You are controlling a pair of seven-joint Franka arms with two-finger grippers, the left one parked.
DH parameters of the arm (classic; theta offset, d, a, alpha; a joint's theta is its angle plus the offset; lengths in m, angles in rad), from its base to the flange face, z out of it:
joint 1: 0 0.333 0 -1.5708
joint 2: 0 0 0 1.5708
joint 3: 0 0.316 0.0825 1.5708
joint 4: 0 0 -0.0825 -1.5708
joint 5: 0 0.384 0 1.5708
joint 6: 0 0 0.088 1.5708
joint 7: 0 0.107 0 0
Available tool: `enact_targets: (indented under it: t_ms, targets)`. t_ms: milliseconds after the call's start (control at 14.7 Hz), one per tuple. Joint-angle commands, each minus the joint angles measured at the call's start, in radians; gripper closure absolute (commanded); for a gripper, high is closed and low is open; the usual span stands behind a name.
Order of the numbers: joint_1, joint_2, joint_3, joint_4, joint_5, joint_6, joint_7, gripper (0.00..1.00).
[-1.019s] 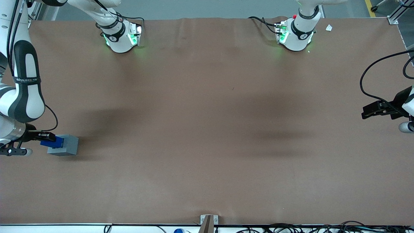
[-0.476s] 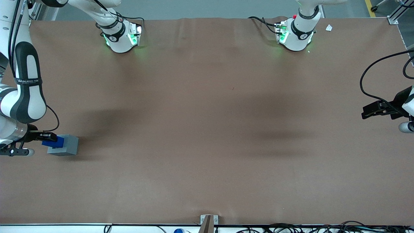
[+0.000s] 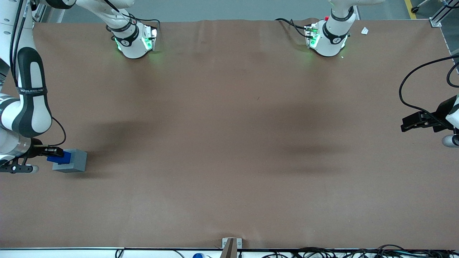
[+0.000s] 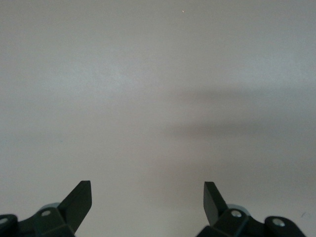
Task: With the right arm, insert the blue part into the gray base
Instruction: 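Lower the blue block into the gray base's square opening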
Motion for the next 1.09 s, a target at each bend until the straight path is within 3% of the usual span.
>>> enact_targets:
  t_ms: [0, 612, 680, 748, 816, 883, 1019]
  targets:
    - [-0.012, 0.024, 0.009, 0.029, 0.020, 0.000, -0.020, 0.97]
    - [-0.007, 0.038, 0.011, 0.047, 0.021, 0.000, -0.018, 0.95]
    - [-0.007, 0.038, 0.011, 0.047, 0.021, -0.001, -0.017, 0.88]
    - [-0.007, 0.039, 0.011, 0.047, 0.021, 0.000, -0.017, 0.70]
    - [-0.009, 0.039, 0.011, 0.047, 0.021, 0.000, -0.020, 0.32]
    - [-0.012, 0.039, 0.011, 0.047, 0.020, 0.000, -0.021, 0.00]
    - [-0.009, 0.042, 0.011, 0.047, 0.021, -0.001, -0.021, 0.00]
